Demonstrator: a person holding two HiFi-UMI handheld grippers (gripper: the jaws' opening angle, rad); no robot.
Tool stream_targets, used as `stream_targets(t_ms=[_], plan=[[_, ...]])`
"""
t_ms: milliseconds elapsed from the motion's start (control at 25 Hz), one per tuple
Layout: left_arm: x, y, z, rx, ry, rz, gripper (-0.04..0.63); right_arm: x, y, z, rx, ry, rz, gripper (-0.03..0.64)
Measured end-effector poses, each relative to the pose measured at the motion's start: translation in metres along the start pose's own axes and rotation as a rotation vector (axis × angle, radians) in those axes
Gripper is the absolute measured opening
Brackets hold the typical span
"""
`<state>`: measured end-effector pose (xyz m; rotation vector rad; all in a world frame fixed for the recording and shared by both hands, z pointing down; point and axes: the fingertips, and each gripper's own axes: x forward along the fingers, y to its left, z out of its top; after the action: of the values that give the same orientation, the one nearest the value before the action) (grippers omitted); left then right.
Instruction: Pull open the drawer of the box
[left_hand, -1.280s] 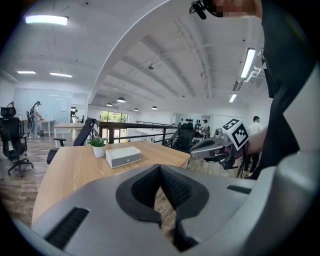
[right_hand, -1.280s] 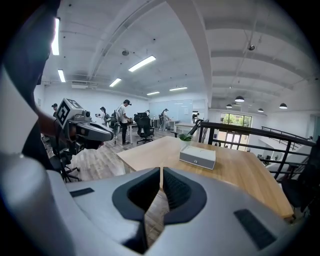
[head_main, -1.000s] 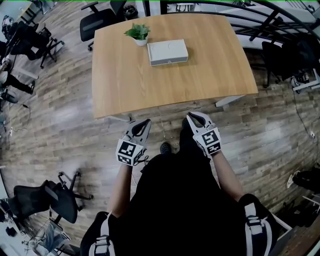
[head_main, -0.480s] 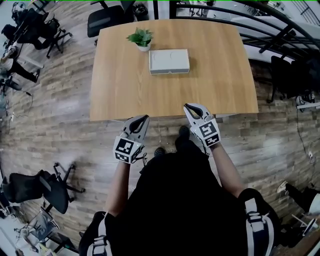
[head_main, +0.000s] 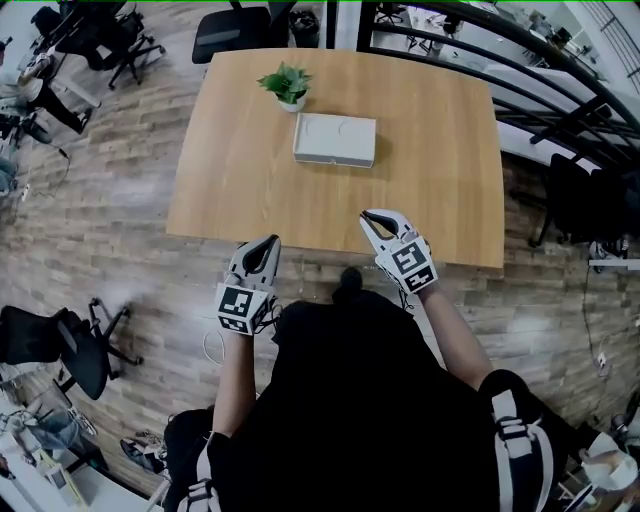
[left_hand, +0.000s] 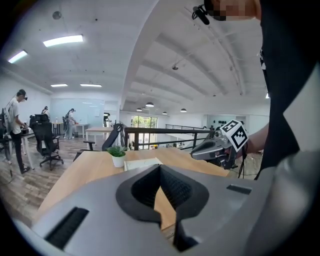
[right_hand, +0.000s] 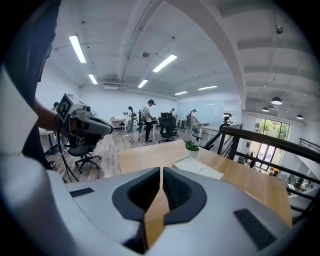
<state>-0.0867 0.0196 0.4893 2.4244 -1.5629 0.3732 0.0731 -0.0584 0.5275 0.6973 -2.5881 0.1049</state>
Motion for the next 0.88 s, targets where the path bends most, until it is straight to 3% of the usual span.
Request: stream_targets(t_ms=[280, 880], plan=[[0.023, -0.017, 0.001, -0.016, -0.003, 0.038, 0.023, -0.001, -0.021, 0.005, -0.019, -0.022, 0.042, 0.035], [0.081, -0.05, 0.031, 0.083, 0.027, -0.038, 0.023, -0.011, -0.068, -0.024, 0.056, -0.026, 0.004, 0.035]])
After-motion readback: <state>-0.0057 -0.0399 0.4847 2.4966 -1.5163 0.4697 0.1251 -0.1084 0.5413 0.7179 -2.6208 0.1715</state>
